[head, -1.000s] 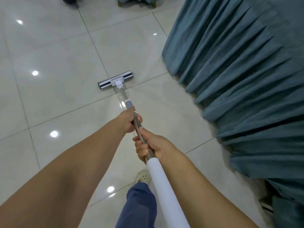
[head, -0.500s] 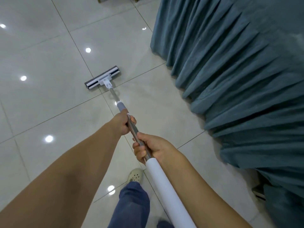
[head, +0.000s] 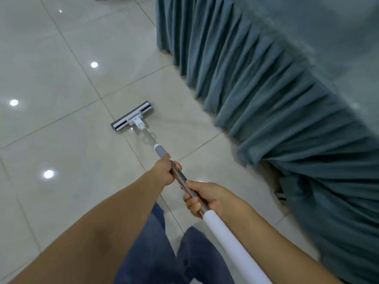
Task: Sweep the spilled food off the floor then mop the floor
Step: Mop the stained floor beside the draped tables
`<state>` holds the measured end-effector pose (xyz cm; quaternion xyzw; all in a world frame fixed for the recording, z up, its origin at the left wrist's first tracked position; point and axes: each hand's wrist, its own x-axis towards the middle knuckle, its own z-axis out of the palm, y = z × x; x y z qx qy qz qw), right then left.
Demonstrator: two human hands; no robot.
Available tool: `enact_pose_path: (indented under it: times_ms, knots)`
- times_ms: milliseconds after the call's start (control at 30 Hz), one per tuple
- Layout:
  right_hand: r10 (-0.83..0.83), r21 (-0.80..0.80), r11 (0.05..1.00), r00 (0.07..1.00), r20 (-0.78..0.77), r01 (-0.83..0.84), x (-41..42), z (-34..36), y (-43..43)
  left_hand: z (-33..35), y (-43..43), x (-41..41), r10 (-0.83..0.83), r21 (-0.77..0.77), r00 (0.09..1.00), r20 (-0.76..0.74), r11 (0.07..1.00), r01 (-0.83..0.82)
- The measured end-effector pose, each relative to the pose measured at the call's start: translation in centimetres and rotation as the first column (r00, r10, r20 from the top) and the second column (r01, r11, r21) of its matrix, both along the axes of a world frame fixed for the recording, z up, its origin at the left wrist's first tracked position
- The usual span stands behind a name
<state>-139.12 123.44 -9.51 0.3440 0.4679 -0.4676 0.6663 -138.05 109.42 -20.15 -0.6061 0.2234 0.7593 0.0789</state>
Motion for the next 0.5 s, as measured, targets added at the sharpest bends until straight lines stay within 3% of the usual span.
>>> enact_pose_path:
  times_ms: [267,500]
  knots:
    - [0.172,0.077,0.983,0.979,-0.111,-0.164,5.0,4.6,17.9,4.5,18.1,5.1,-0.062,0.149,0.998,0.016,0.987,0.058]
    - [0.203,0.015,0.979,0.964,-0.173,-0.203,2.9,4.6,16.2,5.3,16.8,2.6,-0.033,0.100,0.999,0.041,0.995,0.029]
